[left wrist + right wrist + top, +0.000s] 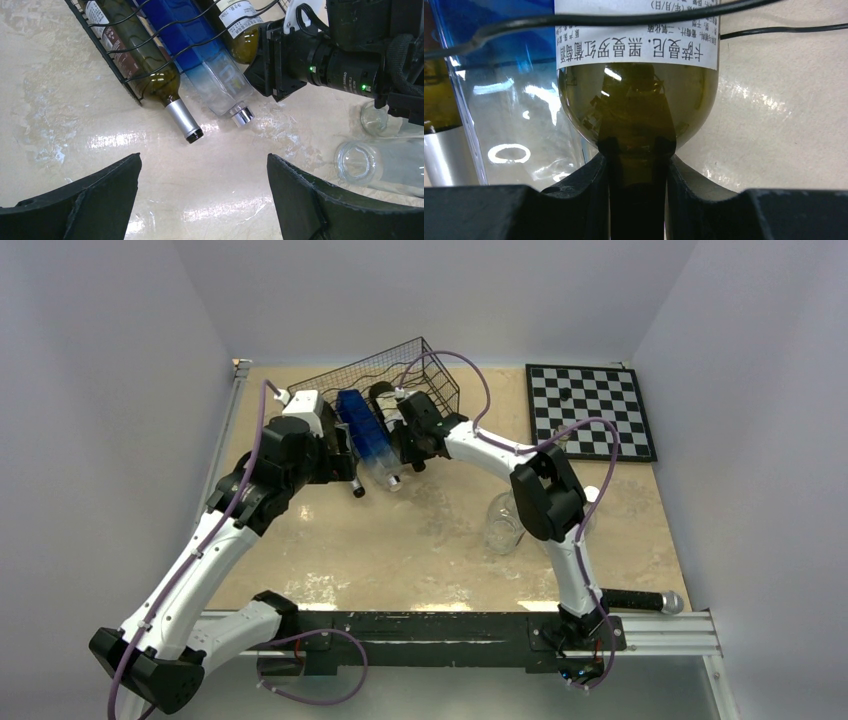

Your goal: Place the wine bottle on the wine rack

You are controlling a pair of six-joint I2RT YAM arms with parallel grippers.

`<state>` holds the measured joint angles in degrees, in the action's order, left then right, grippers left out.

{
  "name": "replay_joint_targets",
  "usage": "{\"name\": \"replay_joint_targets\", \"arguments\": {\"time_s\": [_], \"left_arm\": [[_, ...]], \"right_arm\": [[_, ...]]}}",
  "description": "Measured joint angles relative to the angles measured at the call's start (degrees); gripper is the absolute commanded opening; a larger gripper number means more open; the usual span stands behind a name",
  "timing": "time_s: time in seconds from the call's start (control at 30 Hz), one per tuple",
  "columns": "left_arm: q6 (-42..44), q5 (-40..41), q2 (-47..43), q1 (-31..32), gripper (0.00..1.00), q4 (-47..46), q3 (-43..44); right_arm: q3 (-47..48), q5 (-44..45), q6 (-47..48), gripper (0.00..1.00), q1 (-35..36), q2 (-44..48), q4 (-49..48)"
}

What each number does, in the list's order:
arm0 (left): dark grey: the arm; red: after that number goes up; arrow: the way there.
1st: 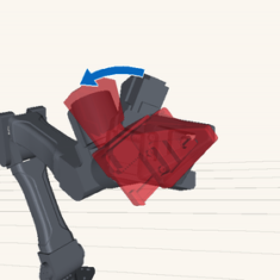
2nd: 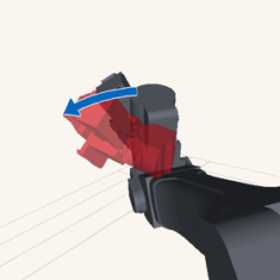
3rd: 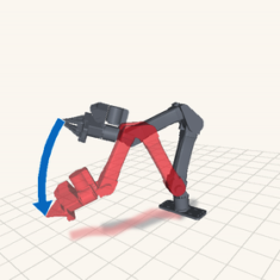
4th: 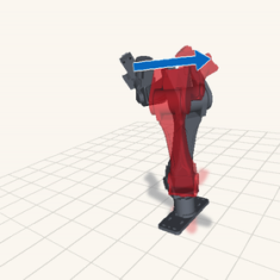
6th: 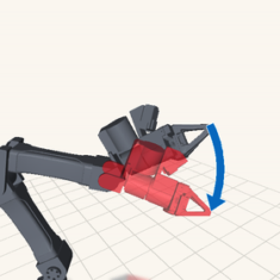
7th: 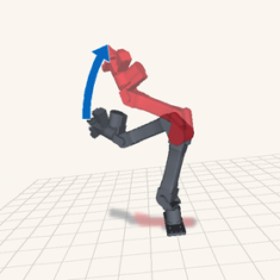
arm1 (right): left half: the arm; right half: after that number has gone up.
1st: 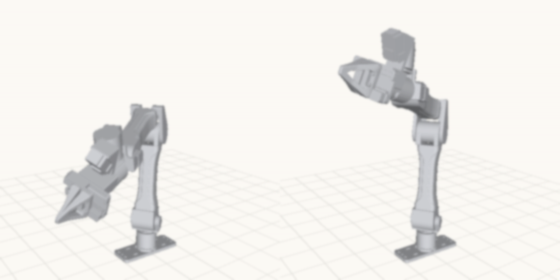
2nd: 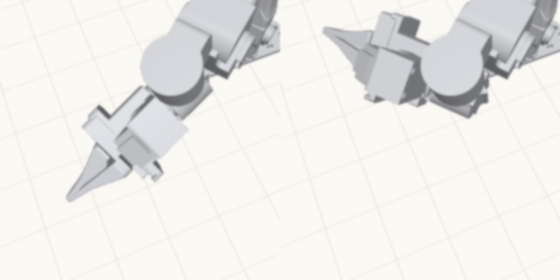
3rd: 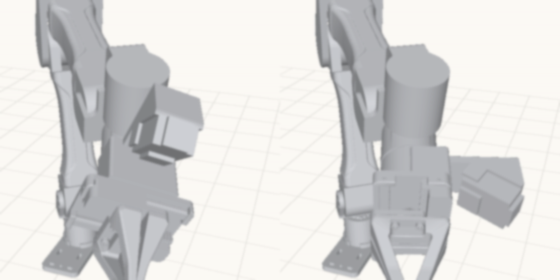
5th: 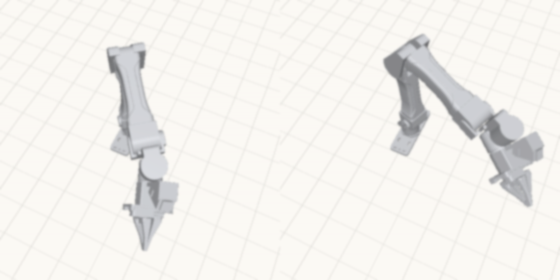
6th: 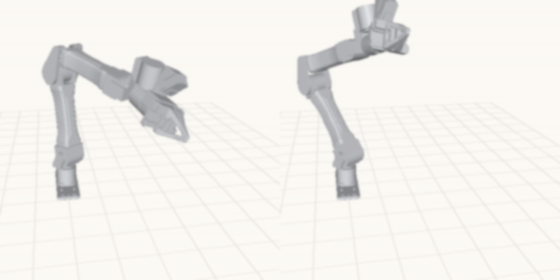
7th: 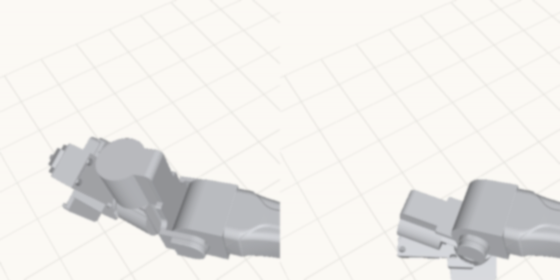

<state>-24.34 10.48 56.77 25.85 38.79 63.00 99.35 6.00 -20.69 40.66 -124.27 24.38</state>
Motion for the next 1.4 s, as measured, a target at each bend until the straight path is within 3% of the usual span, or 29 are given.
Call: {"name": "replay_joint_targets", "arguments": {"time_s": [0.3,0.4,0.67,0.77,1.17,1.4], "left_arm": [[0.0,-0.3,0.0,-0.3,0.99,0.9,0.0],[0.1,-0.3,0.0,-0.3,0.99,1.5,0.0],[0.1,-0.3,0.0,-0.3,0.99,2.3,0.0],[0.1,-0.3,0.0,-0.3,0.99,2.4,0.0],[0.0,-0.7,-0.1,-0.3,0.99,2.5,0.0],[0.1,-1.0,-0.3,-0.3,0.99,2.4,0.0]], "right_arm": [[4.0,-3.8,-4.5,0.0,-1.8,-2.3,2.5],[5.7,-5.8,-5.7,0.11,-2.5,-3.2,4.1],[9.7,-9.8,-7.4,0.59,-3.5,-5.1,7.9],[9.9,-10.4,-7.8,0.68,-3.9,-5.1,6.6],[9.8,-9.6,-8.3,0.76,-4.6,-4.6,7.8],[5.3,-8.1,-8.2,0.89,-4.4,2.5,7.9]]}}
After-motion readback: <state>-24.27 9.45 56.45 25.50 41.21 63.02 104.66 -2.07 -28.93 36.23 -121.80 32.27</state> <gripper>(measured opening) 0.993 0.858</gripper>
